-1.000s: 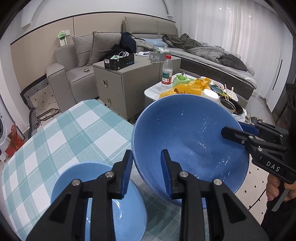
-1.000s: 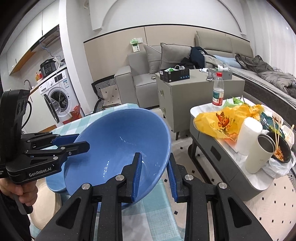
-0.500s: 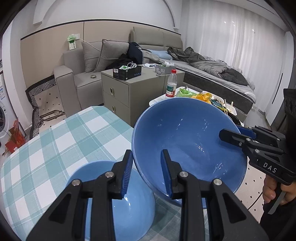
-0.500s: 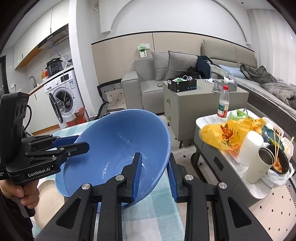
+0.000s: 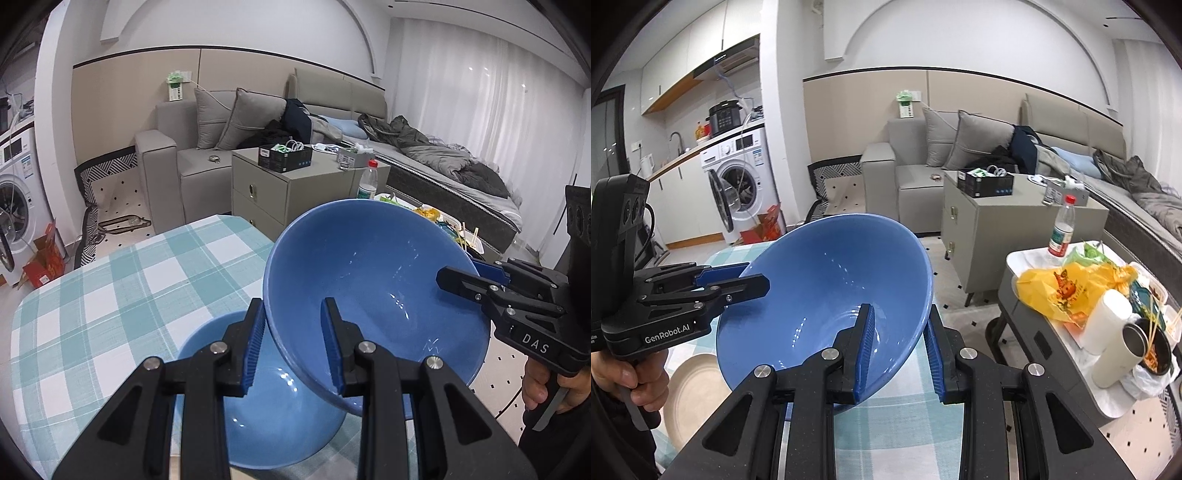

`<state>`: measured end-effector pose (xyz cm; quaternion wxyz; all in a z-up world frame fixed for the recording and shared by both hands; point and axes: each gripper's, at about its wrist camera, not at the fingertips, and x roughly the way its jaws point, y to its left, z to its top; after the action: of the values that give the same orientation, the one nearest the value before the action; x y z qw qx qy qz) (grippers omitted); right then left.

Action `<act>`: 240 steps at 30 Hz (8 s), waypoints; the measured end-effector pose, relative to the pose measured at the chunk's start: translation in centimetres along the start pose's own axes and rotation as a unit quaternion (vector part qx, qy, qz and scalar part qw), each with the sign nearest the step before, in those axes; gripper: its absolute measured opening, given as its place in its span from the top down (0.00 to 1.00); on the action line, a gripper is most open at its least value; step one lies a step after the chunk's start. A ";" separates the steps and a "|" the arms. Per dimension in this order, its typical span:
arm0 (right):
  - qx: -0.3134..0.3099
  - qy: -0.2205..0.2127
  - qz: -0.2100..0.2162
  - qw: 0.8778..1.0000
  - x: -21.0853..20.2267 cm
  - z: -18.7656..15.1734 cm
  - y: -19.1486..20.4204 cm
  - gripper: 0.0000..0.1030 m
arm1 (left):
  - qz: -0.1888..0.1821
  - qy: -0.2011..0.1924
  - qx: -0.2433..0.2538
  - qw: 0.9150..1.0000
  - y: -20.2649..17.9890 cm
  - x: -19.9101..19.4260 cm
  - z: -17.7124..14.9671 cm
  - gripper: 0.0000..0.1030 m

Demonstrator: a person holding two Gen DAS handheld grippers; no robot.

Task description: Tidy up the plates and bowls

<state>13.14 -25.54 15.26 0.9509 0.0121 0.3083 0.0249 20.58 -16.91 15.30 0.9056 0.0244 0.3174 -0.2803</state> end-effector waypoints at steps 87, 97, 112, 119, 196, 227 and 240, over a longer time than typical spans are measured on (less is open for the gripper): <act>-0.110 0.083 0.004 0.990 11.1 -4.9 9.1 0.72 | 0.090 0.081 -0.056 0.991 7.4 3.7 -7.3 0.71; -0.123 0.104 -0.004 0.987 12.3 -5.6 9.4 0.68 | 0.100 0.082 -0.044 0.991 7.1 3.9 -7.4 0.69; -0.087 0.093 0.046 0.991 12.1 -5.4 8.6 0.26 | 0.101 0.084 -0.037 0.991 6.7 3.7 -7.5 0.53; -0.042 0.061 0.050 0.996 10.9 -4.6 6.7 0.14 | 0.106 0.083 -0.055 0.989 7.4 3.4 -7.5 0.40; 0.127 0.121 0.220 0.960 13.7 -7.5 3.4 0.46 | 0.014 0.115 -0.146 0.982 7.7 5.5 -9.5 0.43; 0.105 0.101 0.224 0.963 12.6 -6.9 3.8 0.48 | 0.059 0.112 -0.122 0.984 7.0 3.8 -9.1 0.54; 0.094 0.075 0.234 0.965 9.9 -6.0 4.1 0.48 | 0.076 0.088 -0.115 0.986 5.7 1.2 -8.4 0.54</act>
<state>17.46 -20.84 4.74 0.8873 0.1709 0.3683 0.2186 19.63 -10.84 7.14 0.8895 -0.0313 0.4235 -0.1685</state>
